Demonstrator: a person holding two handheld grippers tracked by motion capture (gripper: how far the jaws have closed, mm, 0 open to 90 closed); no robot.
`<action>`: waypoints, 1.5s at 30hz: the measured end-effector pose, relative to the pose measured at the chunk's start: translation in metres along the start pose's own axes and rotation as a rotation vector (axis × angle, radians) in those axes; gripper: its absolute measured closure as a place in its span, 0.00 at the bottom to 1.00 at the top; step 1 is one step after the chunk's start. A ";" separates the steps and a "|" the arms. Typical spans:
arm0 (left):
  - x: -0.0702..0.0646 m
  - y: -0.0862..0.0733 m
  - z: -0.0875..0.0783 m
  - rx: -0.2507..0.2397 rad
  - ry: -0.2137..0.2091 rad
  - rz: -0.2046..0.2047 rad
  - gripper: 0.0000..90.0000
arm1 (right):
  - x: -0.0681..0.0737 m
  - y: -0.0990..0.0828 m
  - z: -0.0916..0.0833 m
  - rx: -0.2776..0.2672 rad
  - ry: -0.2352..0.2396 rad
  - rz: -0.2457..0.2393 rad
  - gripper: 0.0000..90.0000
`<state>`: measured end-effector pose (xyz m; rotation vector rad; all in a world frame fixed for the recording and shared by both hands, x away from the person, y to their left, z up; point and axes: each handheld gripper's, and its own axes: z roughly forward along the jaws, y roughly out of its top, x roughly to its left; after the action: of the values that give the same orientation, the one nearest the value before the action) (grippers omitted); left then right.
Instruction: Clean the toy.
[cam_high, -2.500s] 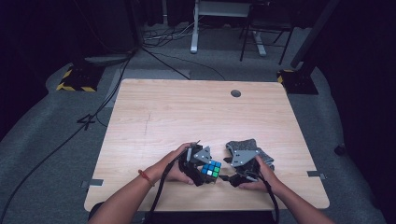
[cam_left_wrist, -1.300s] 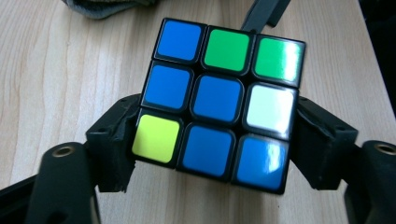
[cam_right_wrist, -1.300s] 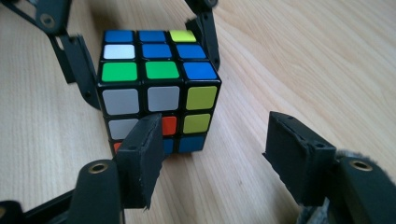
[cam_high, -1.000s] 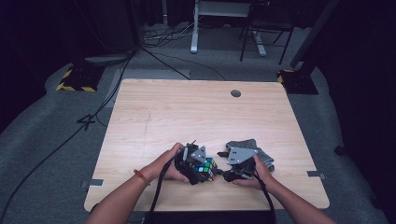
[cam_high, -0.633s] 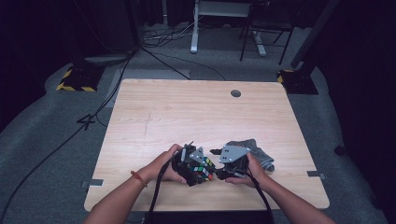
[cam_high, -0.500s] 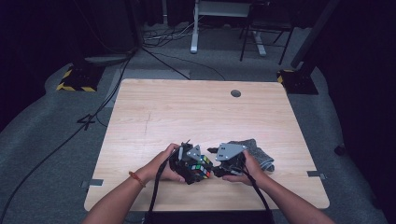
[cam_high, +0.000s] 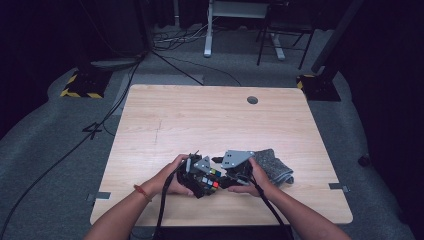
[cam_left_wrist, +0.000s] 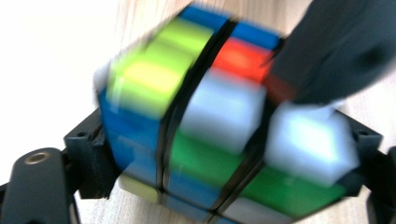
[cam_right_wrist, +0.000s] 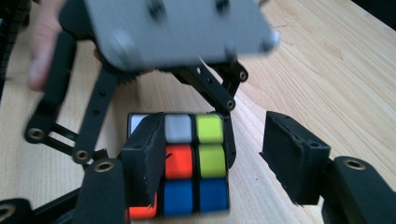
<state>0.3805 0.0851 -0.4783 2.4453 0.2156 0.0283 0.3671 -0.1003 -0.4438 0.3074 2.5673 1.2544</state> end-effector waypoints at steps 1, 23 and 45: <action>0.000 0.000 -0.001 0.000 0.002 -0.002 0.20 | 0.000 0.000 0.001 -0.003 0.007 0.006 0.44; -0.029 -0.033 -0.026 0.051 0.067 -0.057 0.21 | 0.012 -0.030 -0.006 0.070 0.054 0.010 0.41; -0.010 -0.020 -0.021 -0.014 0.091 -0.018 0.18 | -0.031 -0.064 -0.068 0.141 -0.083 0.104 0.40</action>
<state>0.3659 0.1116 -0.4743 2.4298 0.2766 0.1332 0.3697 -0.1983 -0.4501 0.5173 2.6023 1.0712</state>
